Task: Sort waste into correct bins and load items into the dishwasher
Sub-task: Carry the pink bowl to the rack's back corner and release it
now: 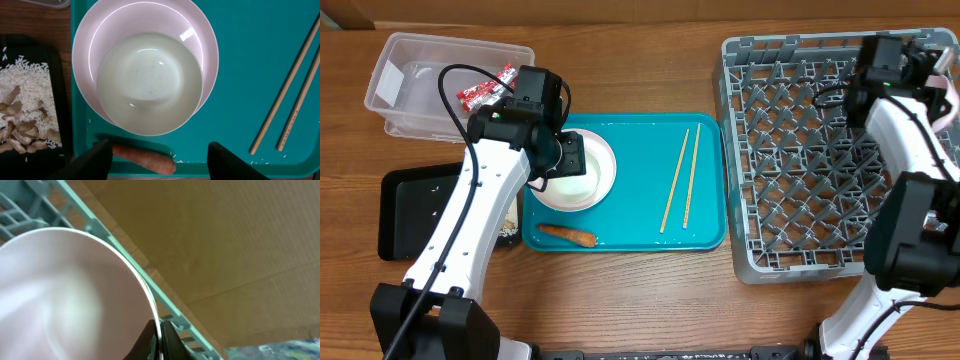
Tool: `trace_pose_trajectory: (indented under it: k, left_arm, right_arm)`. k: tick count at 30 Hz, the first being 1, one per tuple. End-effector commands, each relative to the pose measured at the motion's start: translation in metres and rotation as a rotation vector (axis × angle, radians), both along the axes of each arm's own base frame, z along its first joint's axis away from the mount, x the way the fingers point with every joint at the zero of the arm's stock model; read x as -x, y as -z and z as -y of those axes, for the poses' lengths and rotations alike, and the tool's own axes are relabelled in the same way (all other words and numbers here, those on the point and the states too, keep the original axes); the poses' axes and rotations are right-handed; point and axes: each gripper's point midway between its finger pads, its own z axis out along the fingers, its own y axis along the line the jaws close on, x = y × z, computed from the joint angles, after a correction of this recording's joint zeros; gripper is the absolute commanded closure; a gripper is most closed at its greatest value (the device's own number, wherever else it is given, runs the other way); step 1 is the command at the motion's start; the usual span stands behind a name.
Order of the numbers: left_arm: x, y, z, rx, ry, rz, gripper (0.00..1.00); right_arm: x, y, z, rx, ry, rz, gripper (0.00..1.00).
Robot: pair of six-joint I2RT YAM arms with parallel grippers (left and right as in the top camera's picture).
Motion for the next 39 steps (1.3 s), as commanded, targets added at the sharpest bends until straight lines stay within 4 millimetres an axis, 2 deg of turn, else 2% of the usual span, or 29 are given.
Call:
trace_pose_trajectory:
  k: [1, 6, 10, 20, 26, 30, 32, 36, 39]
  left_arm:
    - [-0.003, -0.005, 0.000, 0.007, -0.013, 0.014, 0.36]
    - [-0.003, -0.005, -0.001, 0.007, -0.013, 0.015, 0.37]
    - [-0.003, -0.005, -0.001, 0.007, -0.013, 0.014, 0.37]
    - [-0.003, -0.005, -0.001, 0.007, -0.013, 0.015, 0.36]
    - [-0.004, -0.005, 0.000, 0.008, -0.013, 0.019, 0.36]
    - [-0.004, -0.005, 0.000, 0.008, -0.013, 0.019, 0.36]
    - [-0.004, -0.005, 0.000, 0.008, -0.013, 0.019, 0.36]
    - [-0.004, -0.005, 0.000, 0.008, -0.013, 0.019, 0.36]
    - [-0.004, -0.005, 0.000, 0.008, -0.013, 0.019, 0.36]
  right_arm:
    - [-0.007, 0.016, -0.013, -0.034, -0.034, 0.002, 0.95]
    - [-0.019, 0.020, -0.035, -0.060, -0.096, -0.001, 0.73]
    - [-0.024, 0.022, -0.050, -0.068, -0.131, -0.015, 0.71]
    - [-0.024, 0.024, -0.058, -0.070, -0.149, -0.036, 0.71]
    - [-0.028, 0.025, -0.073, -0.071, -0.181, -0.050, 0.71]
    - [-0.028, 0.025, -0.075, -0.075, -0.187, -0.055, 0.71]
    - [-0.027, 0.028, -0.078, -0.120, -0.194, -0.037, 0.71]
    - [-0.028, 0.037, -0.089, -0.365, -0.234, 0.077, 0.70]
    - [-0.036, 0.024, -0.099, -0.559, -0.312, 0.194, 0.64]
